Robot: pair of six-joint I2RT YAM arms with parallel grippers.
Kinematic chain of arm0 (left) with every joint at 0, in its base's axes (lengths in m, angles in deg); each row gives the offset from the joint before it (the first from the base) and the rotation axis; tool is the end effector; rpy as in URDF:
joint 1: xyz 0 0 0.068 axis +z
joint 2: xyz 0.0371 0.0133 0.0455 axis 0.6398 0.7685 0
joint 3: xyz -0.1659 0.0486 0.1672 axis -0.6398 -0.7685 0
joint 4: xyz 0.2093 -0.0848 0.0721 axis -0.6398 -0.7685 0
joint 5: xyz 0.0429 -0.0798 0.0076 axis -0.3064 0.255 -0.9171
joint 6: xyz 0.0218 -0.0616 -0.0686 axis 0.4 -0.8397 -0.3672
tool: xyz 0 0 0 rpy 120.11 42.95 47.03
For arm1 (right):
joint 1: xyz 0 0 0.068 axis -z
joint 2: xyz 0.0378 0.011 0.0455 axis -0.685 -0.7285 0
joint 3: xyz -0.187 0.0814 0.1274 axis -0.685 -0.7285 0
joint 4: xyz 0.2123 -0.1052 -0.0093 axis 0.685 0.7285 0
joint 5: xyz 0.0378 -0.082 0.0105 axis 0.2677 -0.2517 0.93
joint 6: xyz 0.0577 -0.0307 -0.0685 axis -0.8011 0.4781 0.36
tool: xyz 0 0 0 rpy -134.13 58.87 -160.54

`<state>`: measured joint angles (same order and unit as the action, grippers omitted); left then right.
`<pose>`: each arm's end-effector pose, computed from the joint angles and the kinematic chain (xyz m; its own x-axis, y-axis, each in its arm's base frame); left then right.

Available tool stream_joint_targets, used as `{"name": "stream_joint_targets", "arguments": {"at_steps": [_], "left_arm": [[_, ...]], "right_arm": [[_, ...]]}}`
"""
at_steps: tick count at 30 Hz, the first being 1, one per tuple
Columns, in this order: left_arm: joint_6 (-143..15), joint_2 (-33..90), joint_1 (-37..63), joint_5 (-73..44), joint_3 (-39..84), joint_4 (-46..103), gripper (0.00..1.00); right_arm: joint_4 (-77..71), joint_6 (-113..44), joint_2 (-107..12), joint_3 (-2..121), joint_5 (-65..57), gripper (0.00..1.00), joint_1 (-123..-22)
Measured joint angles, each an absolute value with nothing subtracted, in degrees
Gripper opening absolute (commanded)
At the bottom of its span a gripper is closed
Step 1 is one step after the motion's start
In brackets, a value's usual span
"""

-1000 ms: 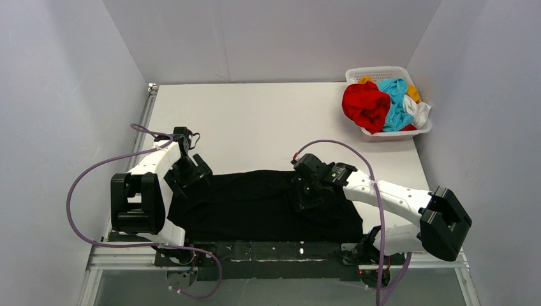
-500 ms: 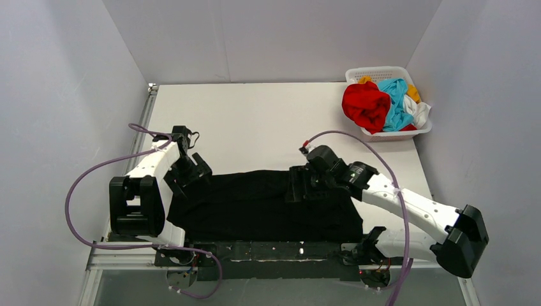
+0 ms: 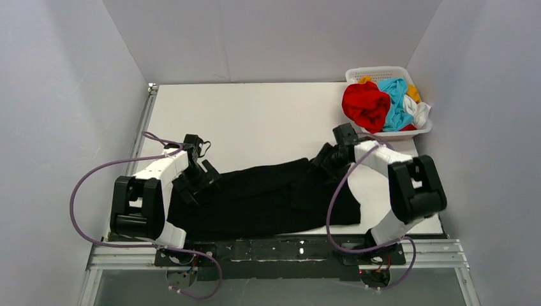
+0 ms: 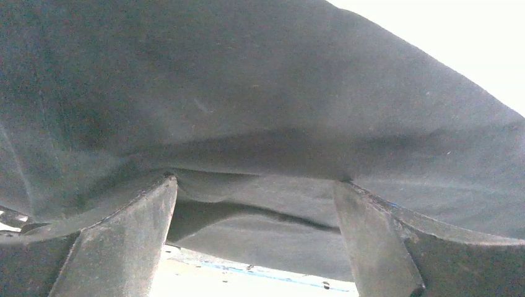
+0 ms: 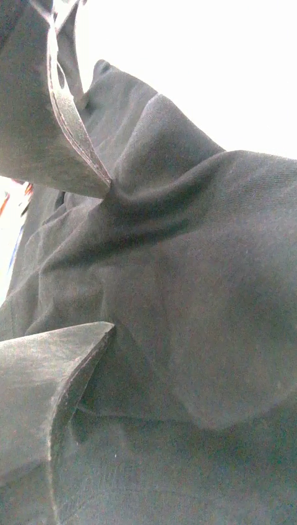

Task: Fold and stack the t-shirts
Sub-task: Rotate the tshirt 75 degrees

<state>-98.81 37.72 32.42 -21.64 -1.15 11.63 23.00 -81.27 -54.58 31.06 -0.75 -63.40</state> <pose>0.3078 -0.0417 0.1403 -0.6332 -0.6470 -0.4248 -0.4570 0.7555 -0.4695 0.2533 0.1102 0.0982 -0.8446 0.5289 -0.0835 0.4567 0.7930 0.4033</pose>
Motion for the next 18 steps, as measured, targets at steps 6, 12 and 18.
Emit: {"name": "stream_joint_targets", "arguments": {"at_steps": [6,12,18], "left_arm": [[-99.71,38.73,32.27,-21.53,-0.17,11.69,0.98],[-103.10,38.73,27.20,-19.61,-0.37,12.50,0.98],[-109.37,37.37,14.41,-18.47,-4.67,14.18,0.98]], "right_arm": [[21.42,-77.46,-73.81,53.58,0.34,0.80,-58.99],[21.66,-73.51,-92.94,81.75,-0.69,0.79,-59.01],[23.37,-72.59,-109.83,108.33,2.83,0.79,-59.27]]}}
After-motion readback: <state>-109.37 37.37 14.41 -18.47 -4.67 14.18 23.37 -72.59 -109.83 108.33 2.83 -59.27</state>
